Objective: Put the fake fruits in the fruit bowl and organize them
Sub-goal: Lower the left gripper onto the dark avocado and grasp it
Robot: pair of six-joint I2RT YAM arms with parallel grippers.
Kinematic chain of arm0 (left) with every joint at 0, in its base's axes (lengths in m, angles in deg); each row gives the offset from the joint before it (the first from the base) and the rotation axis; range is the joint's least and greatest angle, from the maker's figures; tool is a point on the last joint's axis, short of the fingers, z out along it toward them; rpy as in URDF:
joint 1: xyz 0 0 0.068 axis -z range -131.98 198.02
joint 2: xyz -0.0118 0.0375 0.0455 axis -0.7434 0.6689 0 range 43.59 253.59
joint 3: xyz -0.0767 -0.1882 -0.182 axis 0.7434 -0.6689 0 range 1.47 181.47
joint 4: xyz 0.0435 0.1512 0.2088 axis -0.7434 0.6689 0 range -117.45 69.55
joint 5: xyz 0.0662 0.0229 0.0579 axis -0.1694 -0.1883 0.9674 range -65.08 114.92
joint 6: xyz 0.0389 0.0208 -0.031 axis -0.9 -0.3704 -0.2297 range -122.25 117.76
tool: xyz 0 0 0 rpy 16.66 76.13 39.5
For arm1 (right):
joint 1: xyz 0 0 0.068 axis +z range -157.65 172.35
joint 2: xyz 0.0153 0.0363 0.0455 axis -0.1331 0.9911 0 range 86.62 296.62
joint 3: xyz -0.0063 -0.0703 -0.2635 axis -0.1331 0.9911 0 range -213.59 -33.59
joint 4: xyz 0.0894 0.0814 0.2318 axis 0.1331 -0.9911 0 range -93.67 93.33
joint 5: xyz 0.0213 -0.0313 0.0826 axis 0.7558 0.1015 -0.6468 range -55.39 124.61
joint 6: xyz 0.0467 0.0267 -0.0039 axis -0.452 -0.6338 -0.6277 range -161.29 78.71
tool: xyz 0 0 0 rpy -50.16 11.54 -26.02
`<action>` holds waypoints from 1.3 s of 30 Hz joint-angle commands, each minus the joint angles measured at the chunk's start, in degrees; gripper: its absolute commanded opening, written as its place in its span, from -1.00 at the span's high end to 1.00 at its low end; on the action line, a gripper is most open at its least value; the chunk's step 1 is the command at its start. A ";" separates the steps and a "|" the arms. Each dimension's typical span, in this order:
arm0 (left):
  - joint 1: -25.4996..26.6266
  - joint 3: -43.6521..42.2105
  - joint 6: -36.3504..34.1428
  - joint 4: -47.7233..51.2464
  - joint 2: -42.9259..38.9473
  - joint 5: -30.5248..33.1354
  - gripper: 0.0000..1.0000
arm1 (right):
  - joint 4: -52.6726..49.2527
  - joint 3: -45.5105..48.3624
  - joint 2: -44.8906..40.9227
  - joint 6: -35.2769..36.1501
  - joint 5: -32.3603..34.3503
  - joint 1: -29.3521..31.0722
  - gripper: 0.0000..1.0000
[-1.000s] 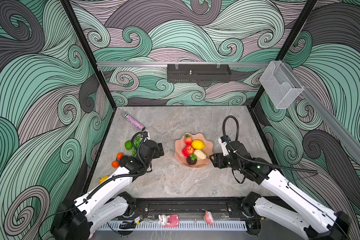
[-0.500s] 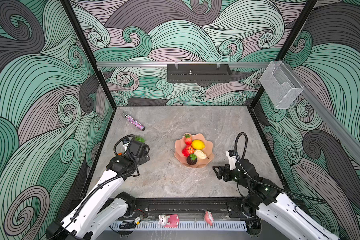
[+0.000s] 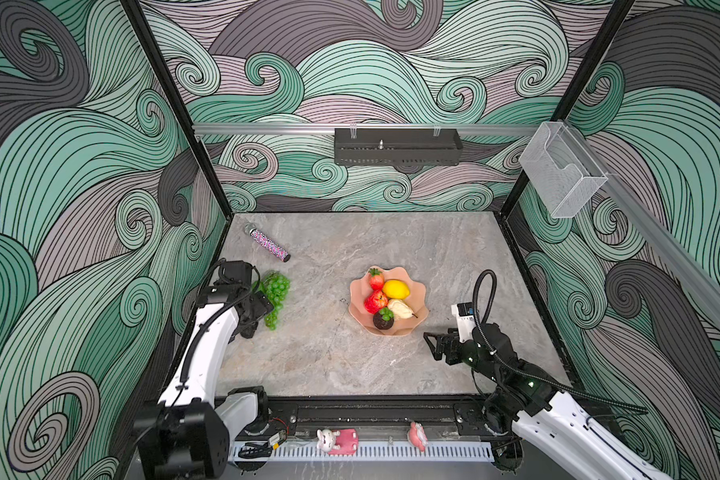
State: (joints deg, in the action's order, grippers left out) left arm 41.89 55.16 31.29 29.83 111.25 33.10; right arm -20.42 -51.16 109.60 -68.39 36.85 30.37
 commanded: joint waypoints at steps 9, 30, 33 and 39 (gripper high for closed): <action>-2.66 10.90 -9.52 7.77 20.47 1.52 -0.93 | -0.60 1.81 -5.41 -0.42 1.47 -0.14 -0.81; -2.74 16.62 -10.63 9.08 34.95 3.77 -0.30 | 0.24 2.41 -6.16 -0.07 0.67 -0.14 -0.76; -2.75 16.46 -10.69 8.55 35.37 2.39 -0.30 | 0.20 2.44 -6.14 -0.11 0.57 -0.14 -0.75; -2.78 15.67 -10.86 7.61 35.88 -0.16 -0.43 | 0.49 2.44 -5.90 -0.14 0.48 -0.14 -0.74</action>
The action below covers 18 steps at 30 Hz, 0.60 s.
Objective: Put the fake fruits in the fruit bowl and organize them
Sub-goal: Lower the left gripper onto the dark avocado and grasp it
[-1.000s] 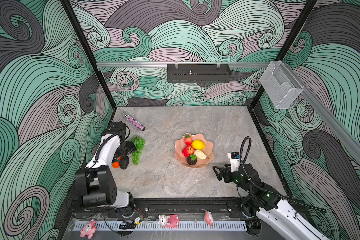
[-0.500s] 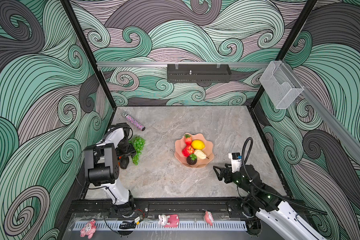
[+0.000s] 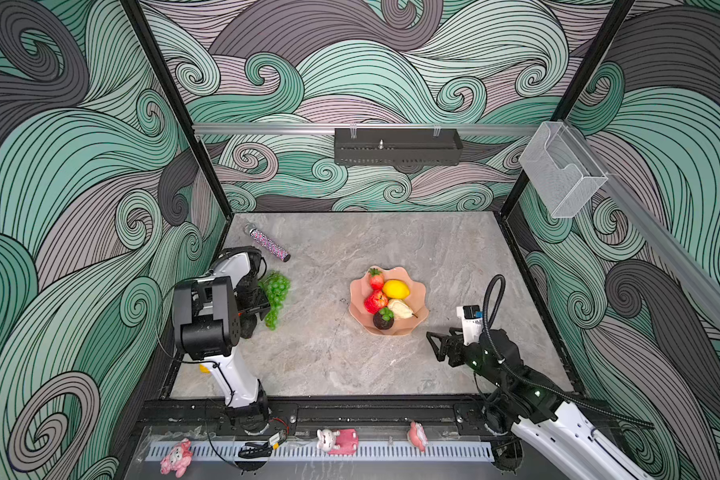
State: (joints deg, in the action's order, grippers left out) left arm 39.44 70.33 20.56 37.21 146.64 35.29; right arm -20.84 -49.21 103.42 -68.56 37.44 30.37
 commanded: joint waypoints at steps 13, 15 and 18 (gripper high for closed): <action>-0.70 -0.34 0.09 -0.84 0.58 -4.44 -0.26 | 1.20 0.50 0.77 0.03 -0.27 -0.14 -0.74; -0.77 -0.73 0.04 -1.43 0.51 -5.18 -0.21 | 1.10 0.50 0.85 0.08 -0.24 -0.14 -0.74; -0.76 -1.44 0.04 -2.44 0.57 -6.44 -0.12 | 1.14 0.41 0.91 0.04 -0.21 -0.13 -0.74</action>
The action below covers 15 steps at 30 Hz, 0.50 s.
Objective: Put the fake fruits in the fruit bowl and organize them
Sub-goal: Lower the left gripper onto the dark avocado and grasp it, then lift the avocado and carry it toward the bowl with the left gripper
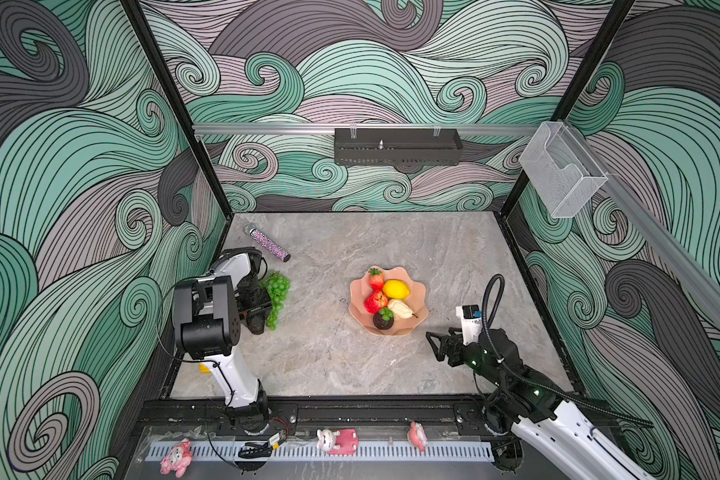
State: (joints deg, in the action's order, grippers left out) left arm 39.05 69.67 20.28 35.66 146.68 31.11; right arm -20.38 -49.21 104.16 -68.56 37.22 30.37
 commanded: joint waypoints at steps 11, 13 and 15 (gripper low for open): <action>-0.39 -7.03 5.08 -4.72 -17.12 -8.29 -0.09 | 0.80 0.32 0.56 0.10 0.23 -0.09 -0.73; -0.31 -8.46 6.55 -5.56 -22.33 -10.99 -0.08 | 0.76 0.24 0.98 0.03 0.21 0.04 -0.73; -0.29 -9.27 8.17 -5.73 -27.03 -14.12 -0.08 | 0.98 0.12 1.65 -0.05 0.08 -0.16 -0.73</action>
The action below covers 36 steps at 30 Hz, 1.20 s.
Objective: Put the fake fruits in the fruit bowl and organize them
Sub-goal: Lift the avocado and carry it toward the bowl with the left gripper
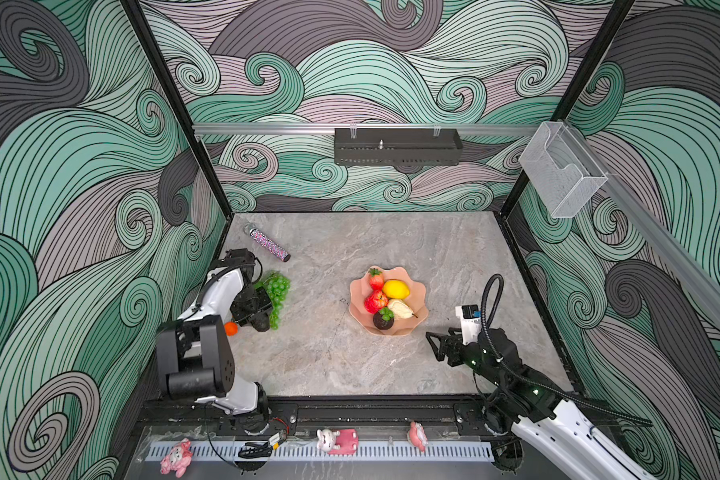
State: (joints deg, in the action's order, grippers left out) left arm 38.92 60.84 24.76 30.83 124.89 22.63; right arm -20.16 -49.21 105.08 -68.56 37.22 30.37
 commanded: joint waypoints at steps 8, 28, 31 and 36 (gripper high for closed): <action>1.97 -8.01 21.42 -16.53 -19.49 -25.51 -0.06 | 7.69 -0.29 7.20 -0.26 -6.87 -0.05 -0.71; 41.74 -15.18 41.03 -55.30 -18.64 -12.48 -0.04 | 36.84 0.46 17.94 -5.05 -12.40 8.47 -0.72; 45.44 -16.38 40.57 -58.40 -19.46 -10.61 -0.03 | 40.93 2.09 19.14 -4.20 -10.81 10.30 -0.73; 50.91 -16.89 39.00 -59.09 -19.94 -8.01 -0.04 | 44.08 2.26 20.27 -1.19 -7.96 12.70 -0.75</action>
State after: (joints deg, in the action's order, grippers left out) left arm 87.55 44.01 64.41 -24.45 106.44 11.09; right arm 18.16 -47.09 125.14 -72.06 26.73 42.02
